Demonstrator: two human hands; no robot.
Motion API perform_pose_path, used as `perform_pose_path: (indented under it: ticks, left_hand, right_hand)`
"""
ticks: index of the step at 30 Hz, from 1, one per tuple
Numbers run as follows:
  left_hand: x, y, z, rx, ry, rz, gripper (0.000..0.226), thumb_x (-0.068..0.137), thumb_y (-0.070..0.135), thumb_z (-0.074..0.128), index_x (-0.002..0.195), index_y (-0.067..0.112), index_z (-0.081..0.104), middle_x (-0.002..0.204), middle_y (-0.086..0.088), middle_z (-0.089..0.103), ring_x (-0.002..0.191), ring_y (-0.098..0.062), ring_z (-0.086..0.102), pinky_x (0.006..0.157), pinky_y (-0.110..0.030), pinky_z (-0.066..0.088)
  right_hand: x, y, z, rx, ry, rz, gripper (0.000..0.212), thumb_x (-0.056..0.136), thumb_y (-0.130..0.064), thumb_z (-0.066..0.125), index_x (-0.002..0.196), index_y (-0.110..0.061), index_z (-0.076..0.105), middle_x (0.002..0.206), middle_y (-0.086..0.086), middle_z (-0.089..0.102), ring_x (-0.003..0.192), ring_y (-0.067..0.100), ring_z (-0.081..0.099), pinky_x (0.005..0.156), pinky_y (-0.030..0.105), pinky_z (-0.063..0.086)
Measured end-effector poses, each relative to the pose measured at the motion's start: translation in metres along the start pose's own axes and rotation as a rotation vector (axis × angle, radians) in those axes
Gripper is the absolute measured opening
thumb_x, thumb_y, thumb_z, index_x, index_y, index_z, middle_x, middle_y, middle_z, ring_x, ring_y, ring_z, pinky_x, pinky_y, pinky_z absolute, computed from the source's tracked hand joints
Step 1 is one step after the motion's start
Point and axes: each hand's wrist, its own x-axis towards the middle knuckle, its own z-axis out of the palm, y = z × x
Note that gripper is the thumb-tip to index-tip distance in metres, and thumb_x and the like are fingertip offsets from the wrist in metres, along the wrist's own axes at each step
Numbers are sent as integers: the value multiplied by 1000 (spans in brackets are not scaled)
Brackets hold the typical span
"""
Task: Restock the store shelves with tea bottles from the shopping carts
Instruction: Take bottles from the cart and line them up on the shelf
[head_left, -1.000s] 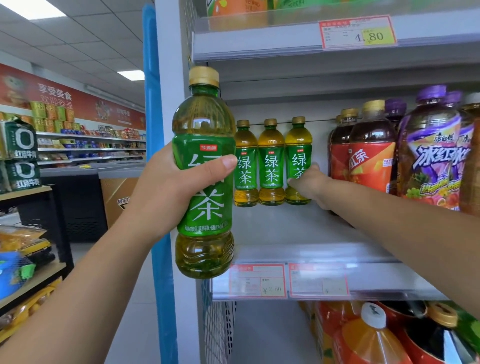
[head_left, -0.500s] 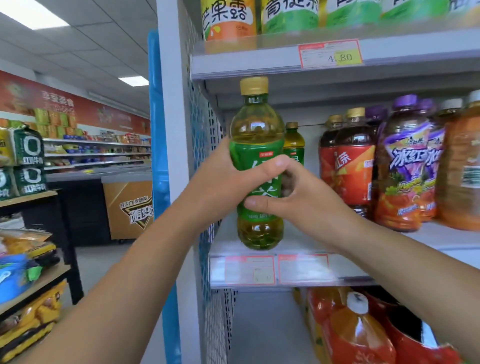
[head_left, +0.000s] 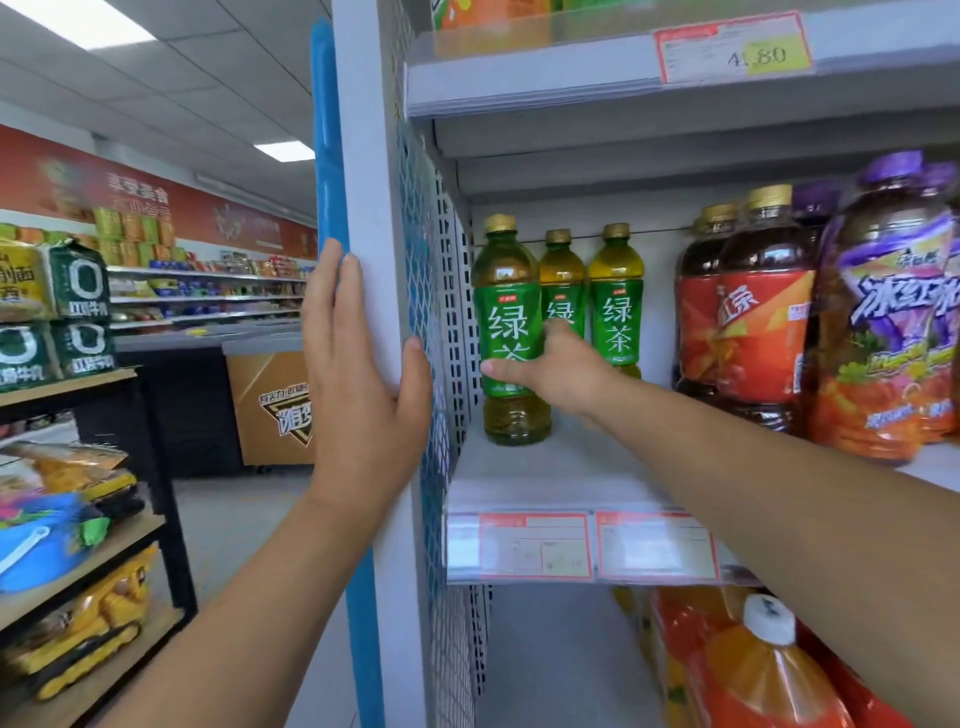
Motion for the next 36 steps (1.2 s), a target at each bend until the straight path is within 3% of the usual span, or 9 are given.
perform_pose_path:
  ticks: [4,10,16,22,24,27,31,33,36]
  left_hand:
    - [-3,-3,2,-15,-16,-48,60,95,4,55,147,-9,28,156,-21,26,144,-13,17,119,-16,8]
    - [-4,-2,2,-24,-29,-52,60,98,8,52,150,-5,25,158,-16,23,143,-5,14,117,-12,6]
    - [-5,-2,2,-29,-28,-48,59,99,9,52,150,-3,26,158,-13,23,144,-4,14,117,-12,7]
    - [-5,1,0,-77,-25,-58,50,98,5,53,145,-2,37,156,-17,26,145,-13,20,118,-14,11]
    - [-5,2,-1,-74,-37,-59,49,97,5,52,144,-1,38,156,-18,25,144,-9,18,117,-13,10]
    - [-3,4,-4,-30,-64,-50,49,96,5,53,143,-2,39,155,-22,24,144,-15,18,118,-17,11]
    - [-26,34,-12,49,-83,70,47,91,5,57,136,-3,47,149,-28,31,142,-36,27,119,-35,20]
    - [-55,65,-14,-69,-157,156,44,89,5,56,131,-5,51,144,-29,36,139,-36,32,117,-39,25]
    - [-110,118,-13,-324,-357,197,38,88,6,55,124,-5,56,136,-18,44,132,-20,38,114,-26,28]
  right_hand:
    - [18,0,4,-129,2,50,70,72,-49,78,123,-13,49,117,5,62,108,24,58,96,38,48]
    - [29,0,7,-236,37,105,55,78,-51,72,107,-9,50,109,8,60,99,25,56,87,36,48]
    - [37,4,11,-220,45,116,63,78,-52,72,118,-9,50,110,8,60,105,27,57,86,36,48]
    - [27,0,7,-173,23,148,64,78,-50,73,120,-7,52,117,9,61,103,25,57,85,32,48]
    - [10,-6,-3,-181,16,125,66,81,-47,71,127,-5,48,116,7,58,105,24,54,83,29,42]
    - [-30,-19,-28,-156,94,-46,63,85,-43,69,134,-11,45,95,-6,52,96,16,52,82,28,41]
    - [-115,-12,-69,-47,139,-237,35,87,-34,68,118,-26,55,101,-3,64,91,11,63,81,29,52]
    - [-165,6,-89,-26,120,-236,25,87,-26,69,109,-25,58,96,1,67,85,14,64,82,30,52]
    - [-235,48,-117,-107,63,-62,20,87,-21,68,107,-22,63,98,4,68,90,18,66,83,28,52]
